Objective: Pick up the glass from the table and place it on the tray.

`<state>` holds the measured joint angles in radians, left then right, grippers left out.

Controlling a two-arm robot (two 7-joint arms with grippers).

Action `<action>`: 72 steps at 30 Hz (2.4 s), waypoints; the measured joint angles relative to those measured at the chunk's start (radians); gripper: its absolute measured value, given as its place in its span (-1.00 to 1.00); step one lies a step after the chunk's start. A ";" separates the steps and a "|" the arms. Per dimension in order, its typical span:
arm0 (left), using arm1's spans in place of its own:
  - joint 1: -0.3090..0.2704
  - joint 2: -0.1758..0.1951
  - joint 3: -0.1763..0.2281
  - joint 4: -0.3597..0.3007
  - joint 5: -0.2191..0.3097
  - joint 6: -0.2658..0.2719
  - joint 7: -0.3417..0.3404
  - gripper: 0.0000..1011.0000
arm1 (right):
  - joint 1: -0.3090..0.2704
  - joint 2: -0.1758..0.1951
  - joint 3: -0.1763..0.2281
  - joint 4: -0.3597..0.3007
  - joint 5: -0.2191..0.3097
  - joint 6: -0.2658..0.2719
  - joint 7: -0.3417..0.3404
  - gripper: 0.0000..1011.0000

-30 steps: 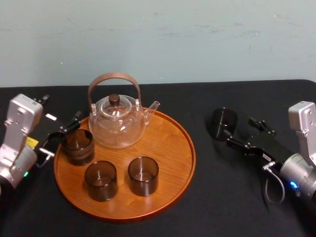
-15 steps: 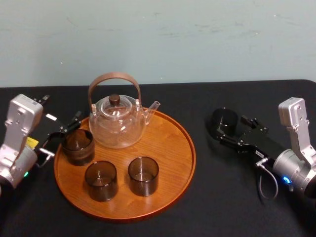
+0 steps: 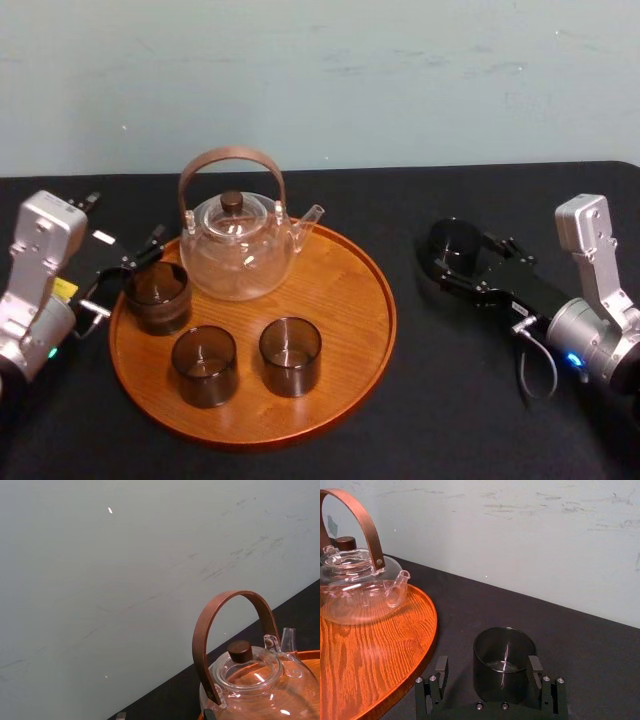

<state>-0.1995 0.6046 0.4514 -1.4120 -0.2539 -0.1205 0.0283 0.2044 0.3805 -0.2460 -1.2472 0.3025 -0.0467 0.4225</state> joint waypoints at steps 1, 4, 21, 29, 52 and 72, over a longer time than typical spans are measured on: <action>0.000 0.000 0.000 0.000 0.000 0.000 0.000 0.98 | 0.001 0.000 -0.001 0.001 0.000 0.000 0.000 0.98; 0.000 0.000 0.000 0.000 0.000 0.000 0.000 0.98 | -0.003 0.003 0.000 -0.008 0.000 0.000 -0.004 0.98; 0.000 0.000 0.000 0.000 0.000 0.000 0.000 0.98 | -0.066 0.028 0.031 -0.102 0.011 -0.006 -0.024 0.98; 0.000 0.000 0.000 0.000 0.000 0.000 0.000 0.98 | -0.063 0.026 0.040 -0.071 0.018 -0.009 -0.025 0.98; 0.000 0.000 0.000 0.000 0.000 0.000 0.000 0.98 | 0.018 0.009 0.011 0.041 0.004 -0.009 0.007 0.98; 0.000 0.000 0.000 0.000 0.000 0.000 0.000 0.98 | 0.141 -0.030 -0.039 0.209 -0.012 -0.031 0.057 0.98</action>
<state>-0.1995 0.6047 0.4514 -1.4120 -0.2539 -0.1206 0.0283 0.3454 0.3503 -0.2849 -1.0380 0.2903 -0.0775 0.4797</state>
